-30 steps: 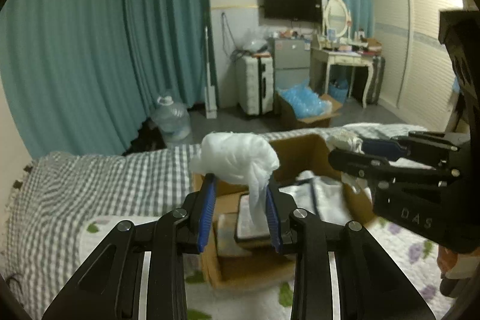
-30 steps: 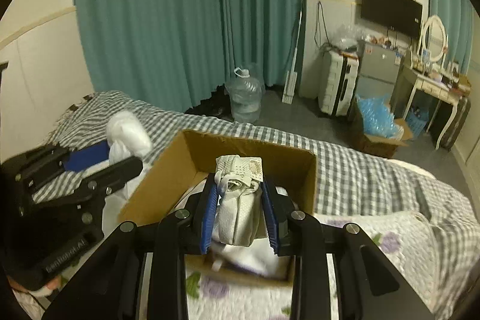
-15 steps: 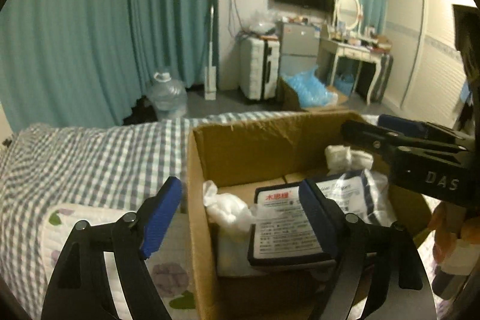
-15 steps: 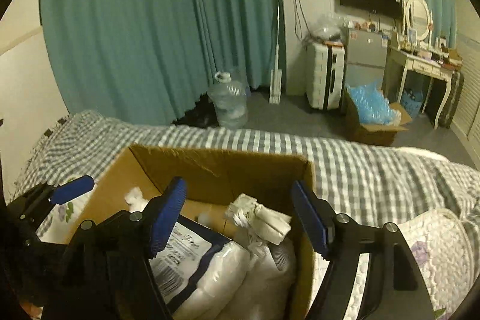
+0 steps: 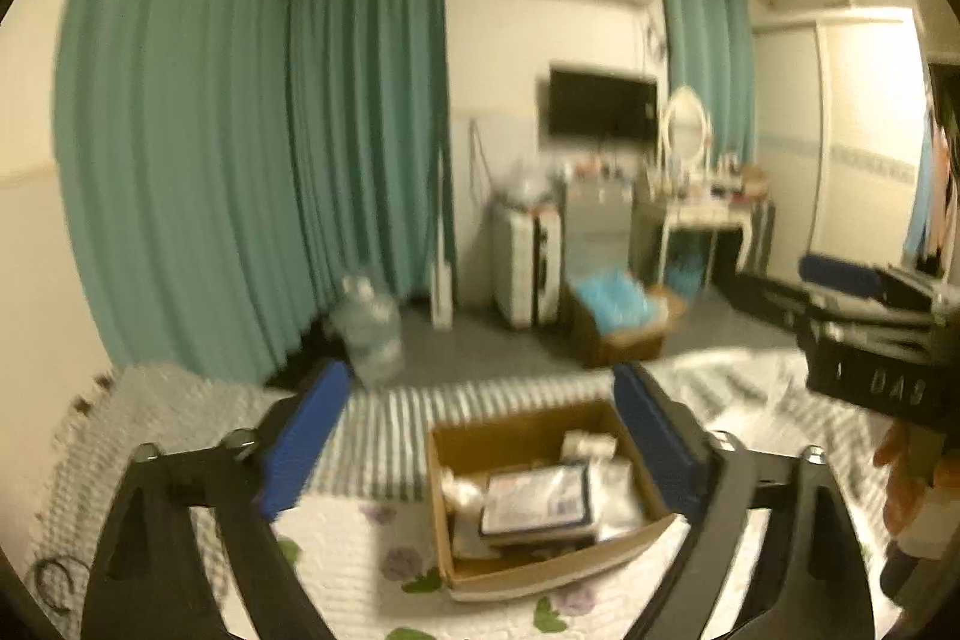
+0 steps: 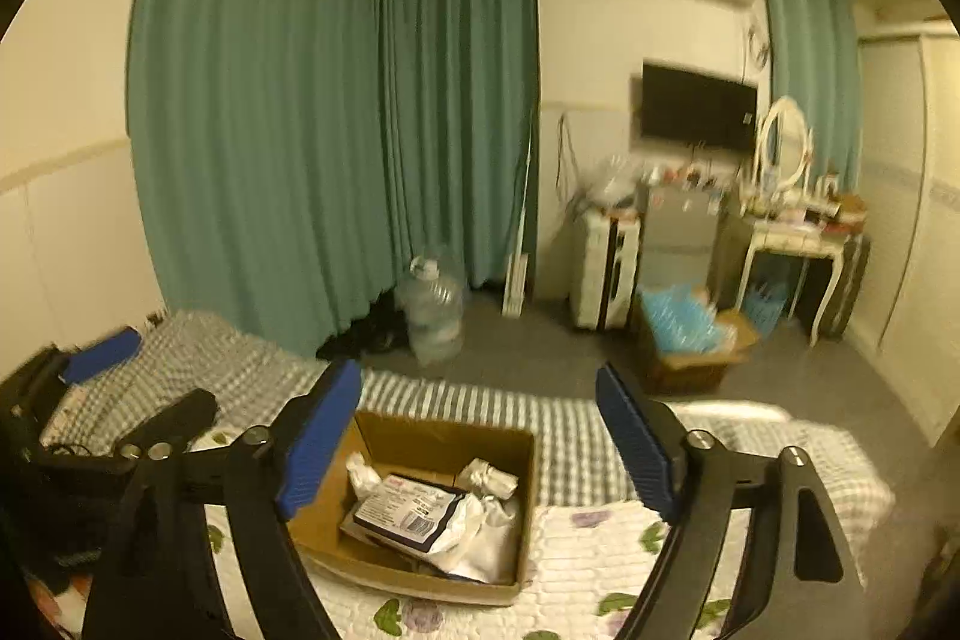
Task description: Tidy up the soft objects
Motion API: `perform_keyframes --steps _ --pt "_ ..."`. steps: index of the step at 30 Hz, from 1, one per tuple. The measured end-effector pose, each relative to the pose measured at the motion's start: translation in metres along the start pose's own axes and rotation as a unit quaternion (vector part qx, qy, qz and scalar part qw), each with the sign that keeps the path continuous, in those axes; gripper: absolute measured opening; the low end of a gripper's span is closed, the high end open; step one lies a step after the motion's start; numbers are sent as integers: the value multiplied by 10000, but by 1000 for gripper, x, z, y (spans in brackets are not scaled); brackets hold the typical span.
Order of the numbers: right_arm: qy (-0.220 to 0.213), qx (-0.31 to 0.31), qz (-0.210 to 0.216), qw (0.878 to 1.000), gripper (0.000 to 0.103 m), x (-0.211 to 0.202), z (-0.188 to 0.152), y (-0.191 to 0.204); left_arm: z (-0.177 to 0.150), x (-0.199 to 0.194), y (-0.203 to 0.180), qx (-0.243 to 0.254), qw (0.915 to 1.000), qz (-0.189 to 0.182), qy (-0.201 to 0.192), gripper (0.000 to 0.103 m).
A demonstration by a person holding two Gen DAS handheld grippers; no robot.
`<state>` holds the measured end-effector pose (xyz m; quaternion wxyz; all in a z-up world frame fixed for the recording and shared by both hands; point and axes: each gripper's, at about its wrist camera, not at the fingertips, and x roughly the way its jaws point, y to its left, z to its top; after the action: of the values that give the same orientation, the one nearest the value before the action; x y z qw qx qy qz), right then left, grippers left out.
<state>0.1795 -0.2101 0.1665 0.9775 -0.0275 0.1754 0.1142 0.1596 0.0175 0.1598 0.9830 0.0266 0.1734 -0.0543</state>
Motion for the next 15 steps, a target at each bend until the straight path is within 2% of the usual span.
perform_keyframes --steps 1,4,10,15 --pt "-123 -34 -33 9999 83 -20 7 2 10 -21 0 -5 9997 35 -224 93" --pt "-358 -130 -41 9993 101 -75 26 10 30 -73 -1 -5 9979 45 -639 93" --pt "-666 -288 -150 9973 103 -155 35 30 42 -161 0 6 9884 419 -1460 94" --pt "-1031 -250 1 9944 103 -195 20 39 32 -199 10 77 9802 633 -1873 95"
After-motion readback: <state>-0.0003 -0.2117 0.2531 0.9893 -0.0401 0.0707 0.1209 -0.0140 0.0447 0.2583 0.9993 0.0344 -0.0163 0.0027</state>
